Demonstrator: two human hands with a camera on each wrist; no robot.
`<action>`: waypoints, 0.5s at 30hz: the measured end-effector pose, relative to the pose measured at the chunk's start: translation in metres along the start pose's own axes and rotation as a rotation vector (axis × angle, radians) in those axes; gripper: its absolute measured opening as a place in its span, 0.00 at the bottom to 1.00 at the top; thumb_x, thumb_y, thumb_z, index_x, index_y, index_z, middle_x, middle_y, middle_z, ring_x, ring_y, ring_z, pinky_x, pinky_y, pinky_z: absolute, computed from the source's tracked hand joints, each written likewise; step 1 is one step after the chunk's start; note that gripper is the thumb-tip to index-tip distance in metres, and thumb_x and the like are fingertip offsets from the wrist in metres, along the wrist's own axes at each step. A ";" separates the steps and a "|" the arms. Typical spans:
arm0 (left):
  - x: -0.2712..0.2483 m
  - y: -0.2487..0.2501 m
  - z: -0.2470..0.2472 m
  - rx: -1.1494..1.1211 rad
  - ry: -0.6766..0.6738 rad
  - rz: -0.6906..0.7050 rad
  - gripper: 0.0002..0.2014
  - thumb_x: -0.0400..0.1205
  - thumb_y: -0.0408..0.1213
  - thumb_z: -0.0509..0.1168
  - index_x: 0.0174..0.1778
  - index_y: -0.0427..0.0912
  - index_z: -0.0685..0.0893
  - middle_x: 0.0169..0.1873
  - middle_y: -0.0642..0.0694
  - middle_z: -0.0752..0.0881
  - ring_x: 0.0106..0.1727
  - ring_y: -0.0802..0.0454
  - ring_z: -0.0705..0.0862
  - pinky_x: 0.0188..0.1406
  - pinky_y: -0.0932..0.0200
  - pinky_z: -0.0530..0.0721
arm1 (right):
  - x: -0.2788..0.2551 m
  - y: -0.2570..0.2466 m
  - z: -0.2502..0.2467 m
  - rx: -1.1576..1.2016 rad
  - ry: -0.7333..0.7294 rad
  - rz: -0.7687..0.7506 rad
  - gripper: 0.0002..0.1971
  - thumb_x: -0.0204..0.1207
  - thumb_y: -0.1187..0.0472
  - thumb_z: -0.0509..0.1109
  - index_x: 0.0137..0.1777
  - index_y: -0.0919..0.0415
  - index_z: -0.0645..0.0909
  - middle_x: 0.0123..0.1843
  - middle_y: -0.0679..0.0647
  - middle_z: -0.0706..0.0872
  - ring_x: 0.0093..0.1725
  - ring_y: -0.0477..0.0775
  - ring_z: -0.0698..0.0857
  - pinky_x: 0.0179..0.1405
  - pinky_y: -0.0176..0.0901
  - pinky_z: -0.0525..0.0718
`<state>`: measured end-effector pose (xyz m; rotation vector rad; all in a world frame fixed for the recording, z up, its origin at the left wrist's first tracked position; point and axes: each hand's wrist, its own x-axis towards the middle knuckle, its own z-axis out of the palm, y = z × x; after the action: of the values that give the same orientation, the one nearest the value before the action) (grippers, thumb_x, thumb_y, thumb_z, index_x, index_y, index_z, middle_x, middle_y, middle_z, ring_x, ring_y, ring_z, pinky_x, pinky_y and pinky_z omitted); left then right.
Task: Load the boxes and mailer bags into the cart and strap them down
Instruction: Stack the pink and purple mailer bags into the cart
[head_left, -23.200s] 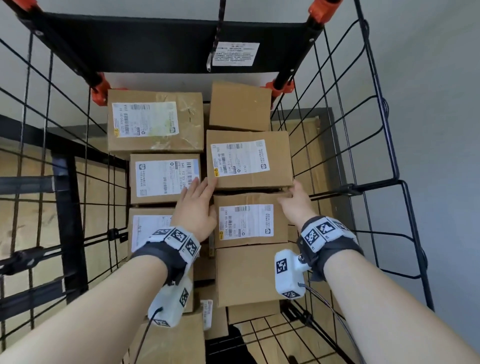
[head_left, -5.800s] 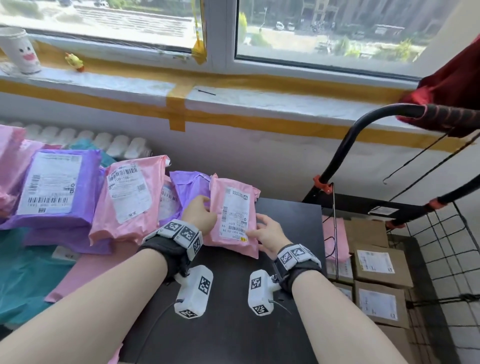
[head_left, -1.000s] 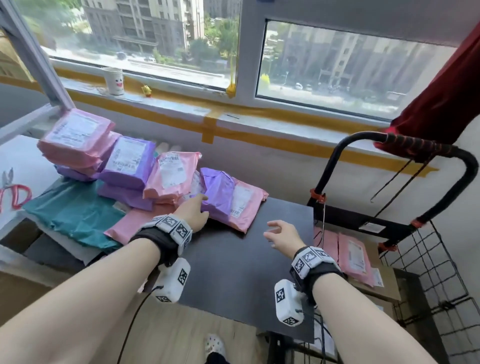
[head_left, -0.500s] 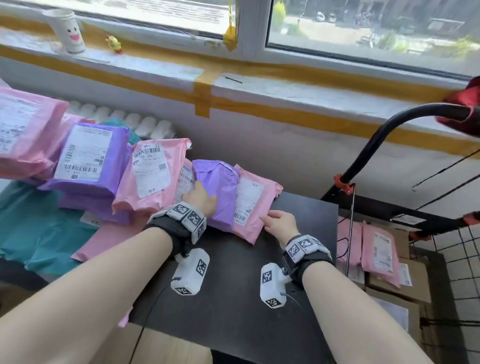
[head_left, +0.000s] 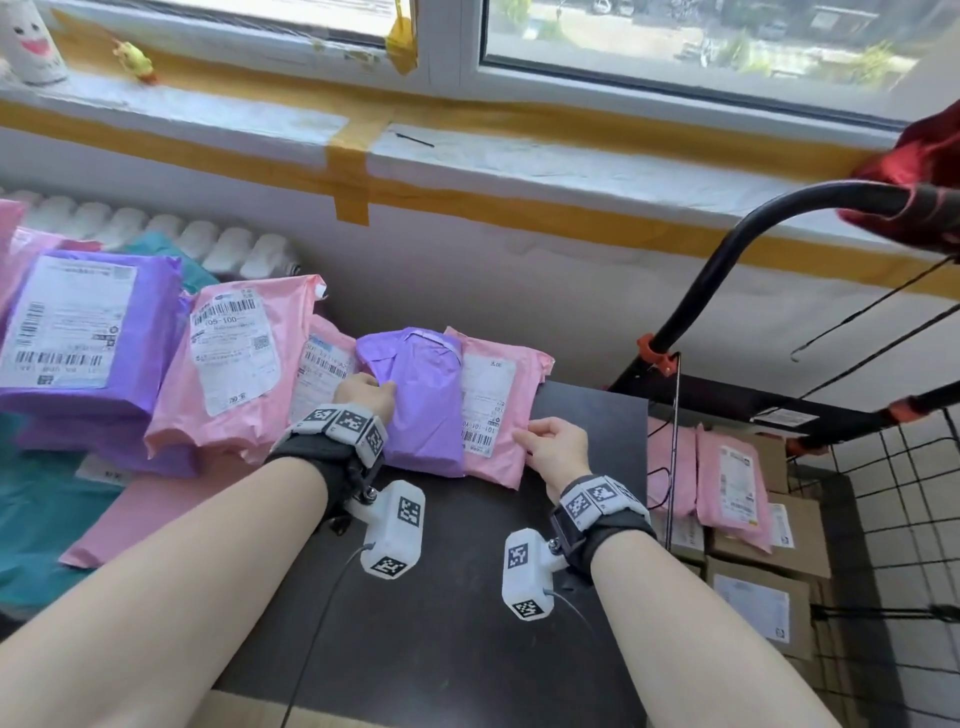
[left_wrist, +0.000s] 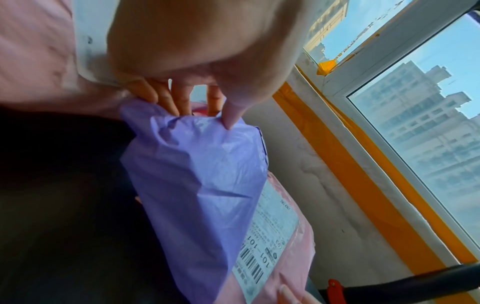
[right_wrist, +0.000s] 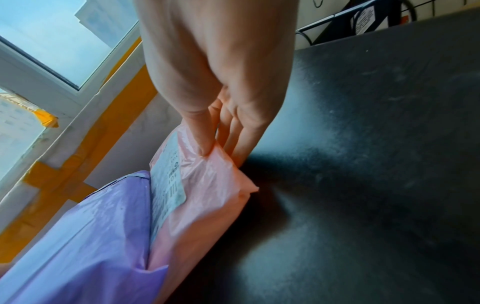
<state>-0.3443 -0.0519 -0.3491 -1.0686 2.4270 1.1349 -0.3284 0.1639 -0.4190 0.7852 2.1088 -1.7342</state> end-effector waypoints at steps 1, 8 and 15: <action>-0.001 0.000 0.002 -0.021 0.015 0.008 0.15 0.82 0.35 0.62 0.27 0.42 0.74 0.42 0.37 0.78 0.46 0.45 0.75 0.46 0.57 0.70 | -0.001 0.001 -0.003 0.012 0.005 0.001 0.09 0.67 0.70 0.77 0.33 0.58 0.82 0.39 0.57 0.88 0.45 0.57 0.87 0.57 0.62 0.86; -0.011 -0.011 -0.001 -0.296 -0.004 0.072 0.16 0.77 0.30 0.68 0.25 0.41 0.74 0.28 0.44 0.76 0.37 0.48 0.74 0.39 0.60 0.72 | -0.014 0.006 -0.031 0.075 0.059 -0.024 0.08 0.71 0.70 0.75 0.36 0.59 0.82 0.42 0.59 0.88 0.44 0.54 0.84 0.56 0.59 0.84; -0.052 -0.030 -0.009 -0.438 -0.120 0.104 0.16 0.76 0.25 0.69 0.24 0.40 0.75 0.26 0.41 0.78 0.37 0.44 0.79 0.39 0.56 0.77 | -0.065 0.009 -0.073 0.123 0.141 -0.110 0.08 0.71 0.71 0.74 0.36 0.59 0.81 0.40 0.58 0.86 0.44 0.57 0.83 0.53 0.56 0.84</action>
<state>-0.2854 -0.0445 -0.3339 -0.9583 2.2160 1.7680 -0.2626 0.2218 -0.3740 0.8638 2.1903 -1.9334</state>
